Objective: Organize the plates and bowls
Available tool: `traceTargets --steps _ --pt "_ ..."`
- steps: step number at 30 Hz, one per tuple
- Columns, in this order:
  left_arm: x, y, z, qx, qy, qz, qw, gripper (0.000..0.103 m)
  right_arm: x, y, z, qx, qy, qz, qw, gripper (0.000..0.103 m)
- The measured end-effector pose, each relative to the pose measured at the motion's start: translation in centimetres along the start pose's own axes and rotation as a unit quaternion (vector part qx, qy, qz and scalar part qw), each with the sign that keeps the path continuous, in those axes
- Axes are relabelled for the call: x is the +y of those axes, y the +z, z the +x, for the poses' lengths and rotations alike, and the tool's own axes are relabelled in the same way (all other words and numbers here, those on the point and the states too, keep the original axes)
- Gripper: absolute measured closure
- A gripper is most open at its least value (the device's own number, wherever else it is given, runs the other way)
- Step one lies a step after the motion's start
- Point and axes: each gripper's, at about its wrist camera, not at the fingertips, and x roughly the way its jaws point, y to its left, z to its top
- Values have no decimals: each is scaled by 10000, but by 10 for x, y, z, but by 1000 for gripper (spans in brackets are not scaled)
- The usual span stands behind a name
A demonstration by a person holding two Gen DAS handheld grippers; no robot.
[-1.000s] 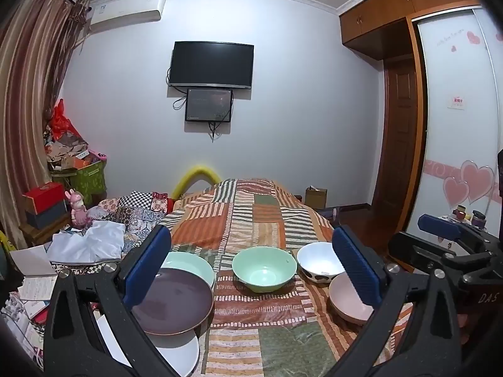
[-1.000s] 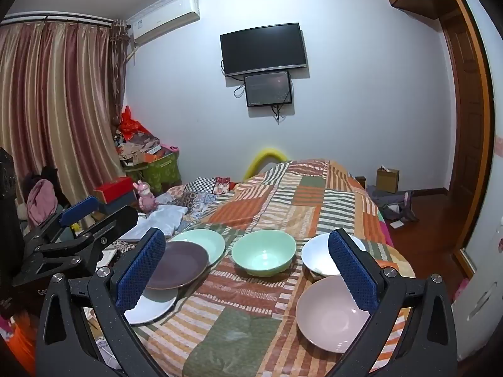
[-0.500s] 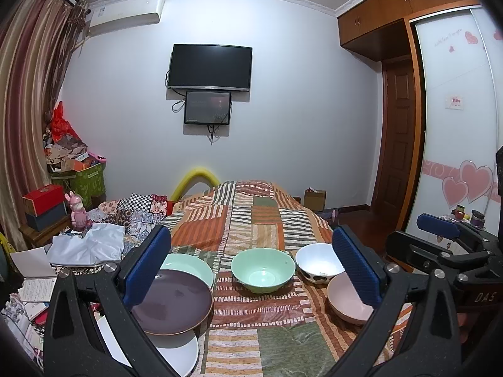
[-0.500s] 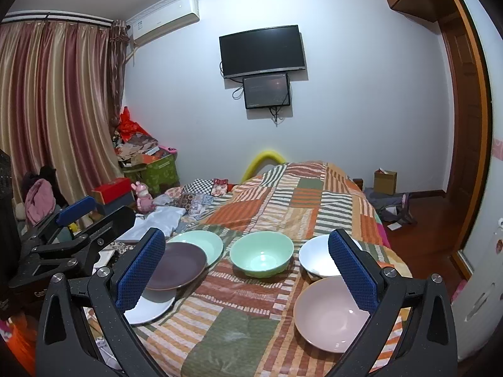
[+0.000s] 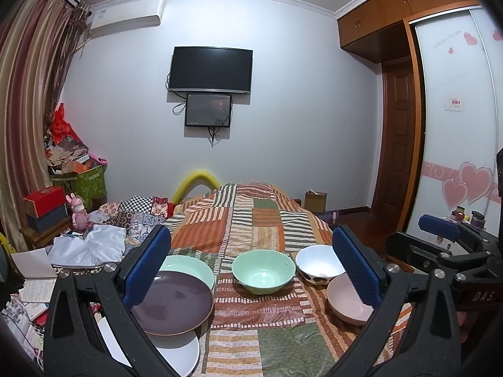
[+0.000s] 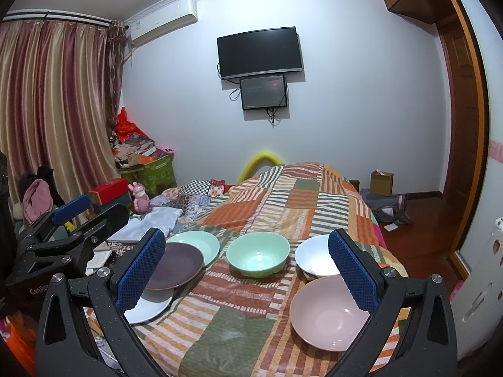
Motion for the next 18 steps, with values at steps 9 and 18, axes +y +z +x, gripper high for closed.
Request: traceTargets --steps 9,18 --pt "-3 0 -2 -13 -19 31 10000 0 -1 0 -1 -3 -16 0 10000 0" --pt "-3 1 -3 -15 -16 34 10000 0 -3 -2 -1 4 -34 19 10000 0"
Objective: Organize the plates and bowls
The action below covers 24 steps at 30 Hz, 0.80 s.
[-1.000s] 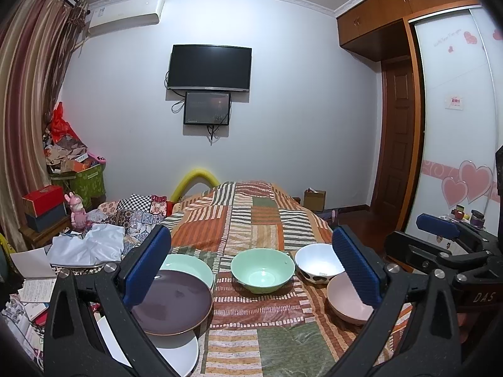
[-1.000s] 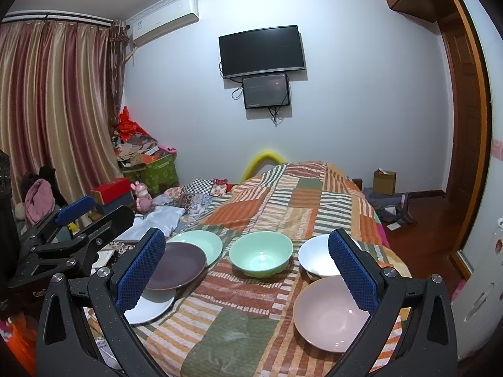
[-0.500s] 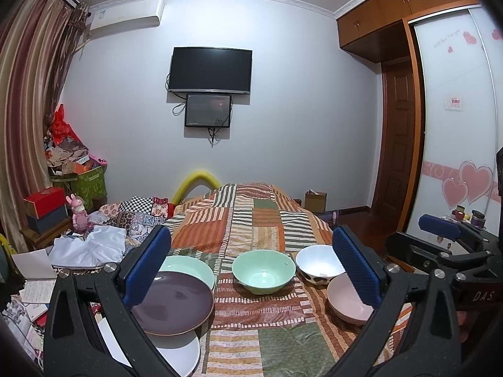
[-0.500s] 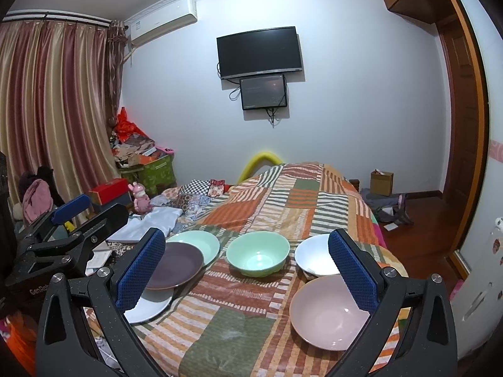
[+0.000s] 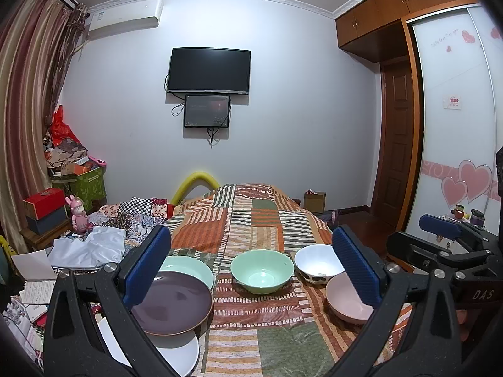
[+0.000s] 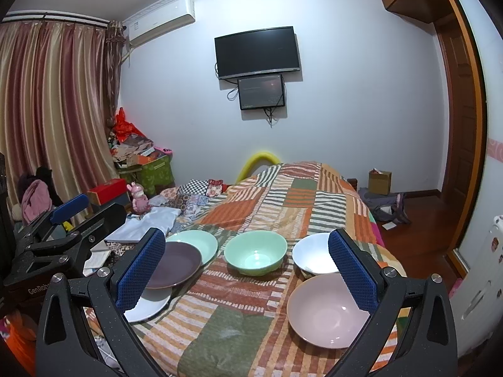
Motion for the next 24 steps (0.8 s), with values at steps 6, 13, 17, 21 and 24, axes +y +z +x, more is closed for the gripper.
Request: traceTargets --steps 6,13,17,21,24 --pt "0 0 0 -8 11 8 10000 0 1 -1 0 -3 0 -3 10000 0" --pt "0 0 0 1 10 -2 10000 0 1 -1 0 -4 -2 -2 10000 0" --pt "0 0 -1 -3 11 -2 10000 0 1 -1 0 -4 1 -2 10000 0" --pt "1 0 -1 7 5 -20 10000 0 1 -3 0 7 -5 -5 10000 0" --pt "3 0 -1 25 33 -39 10000 0 1 -3 2 29 -17 -11 10000 0"
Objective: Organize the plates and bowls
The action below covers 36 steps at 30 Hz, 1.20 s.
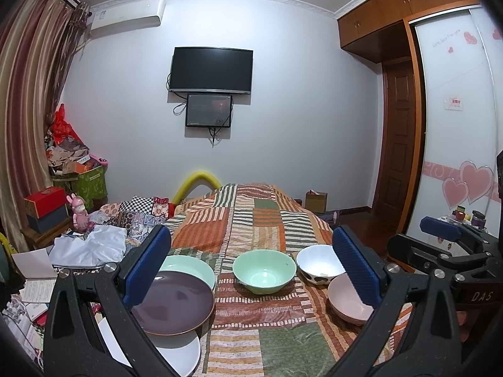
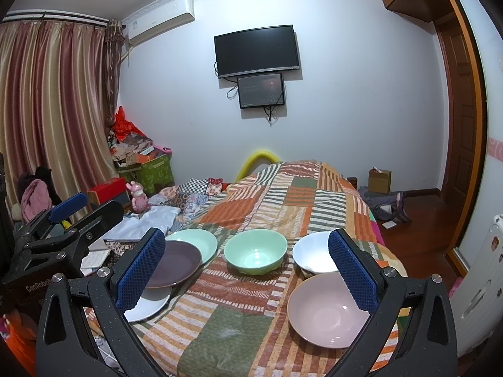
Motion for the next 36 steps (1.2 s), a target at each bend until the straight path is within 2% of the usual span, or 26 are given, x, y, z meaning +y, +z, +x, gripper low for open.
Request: traceTargets --steps 12,23,28,36 --pt "17 -3 15 243 47 -6 9997 0 5 -5 23 274 59 27 9996 0" --pt "59 -23 39 718 201 -101 9972 0 26 -21 70 835 534 30 9951 0" --pt "87 -31 56 1042 381 -224 9936 15 39 -28 96 1132 700 7 9911 3" --pt "147 -47 92 1716 451 -769 9811 36 52 -40 129 1539 840 -73 9845 19"
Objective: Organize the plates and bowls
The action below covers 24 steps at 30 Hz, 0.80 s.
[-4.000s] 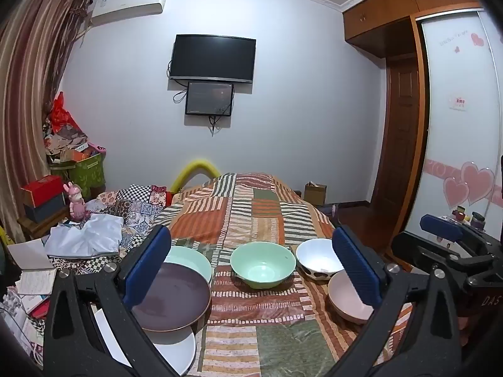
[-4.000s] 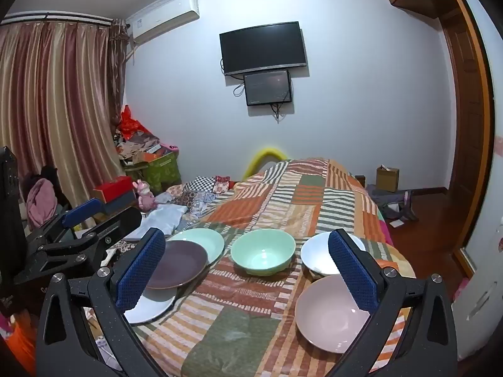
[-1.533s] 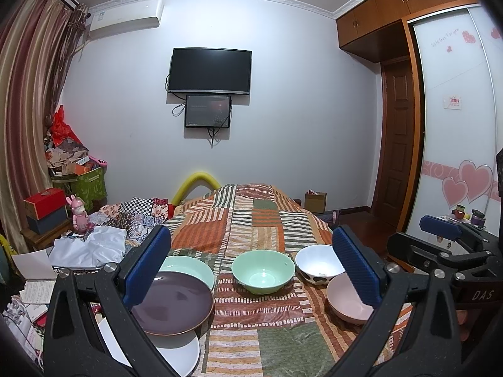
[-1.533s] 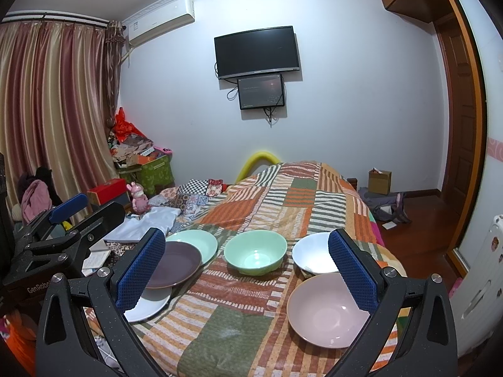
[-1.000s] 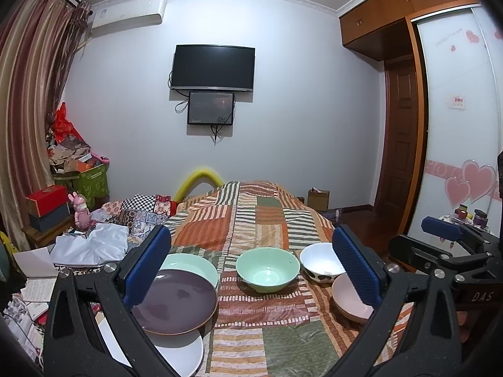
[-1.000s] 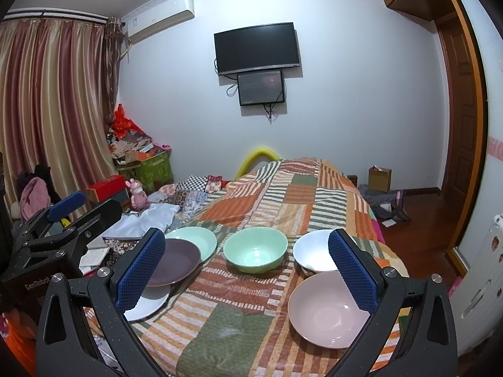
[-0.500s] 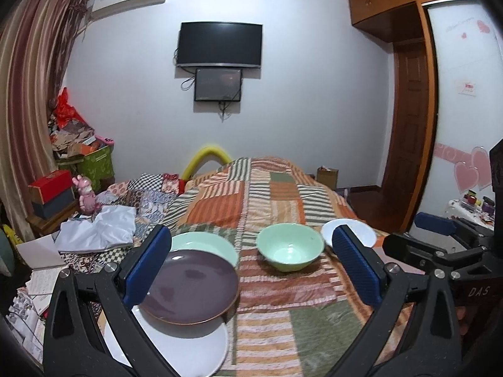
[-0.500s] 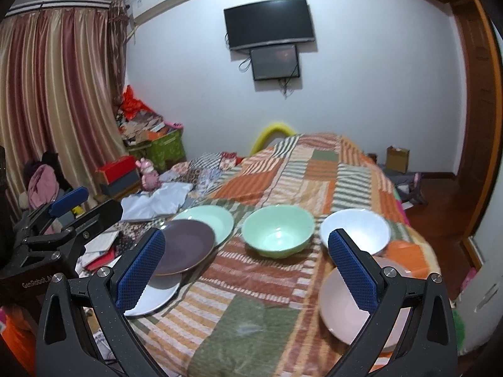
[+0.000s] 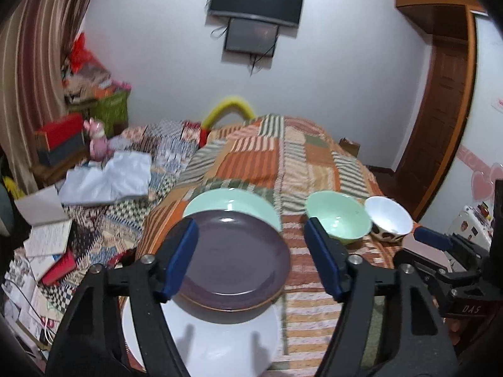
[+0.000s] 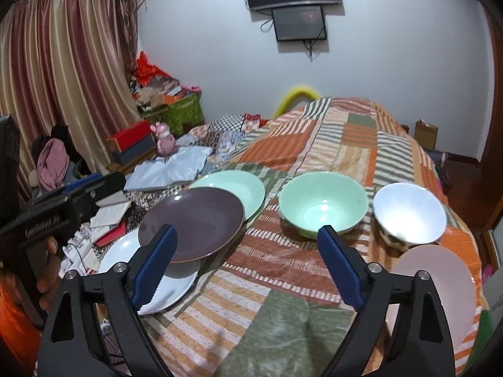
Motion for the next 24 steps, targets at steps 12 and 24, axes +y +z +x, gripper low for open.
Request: traceTargets --steps 12,24 --pt "51 -4 65 824 446 102 9956 57 7 3 62 586 135 30 9982 33" --pt "98 -22 124 1605 549 -176 9854 64 11 -2 115 1173 287 76 9927 41"
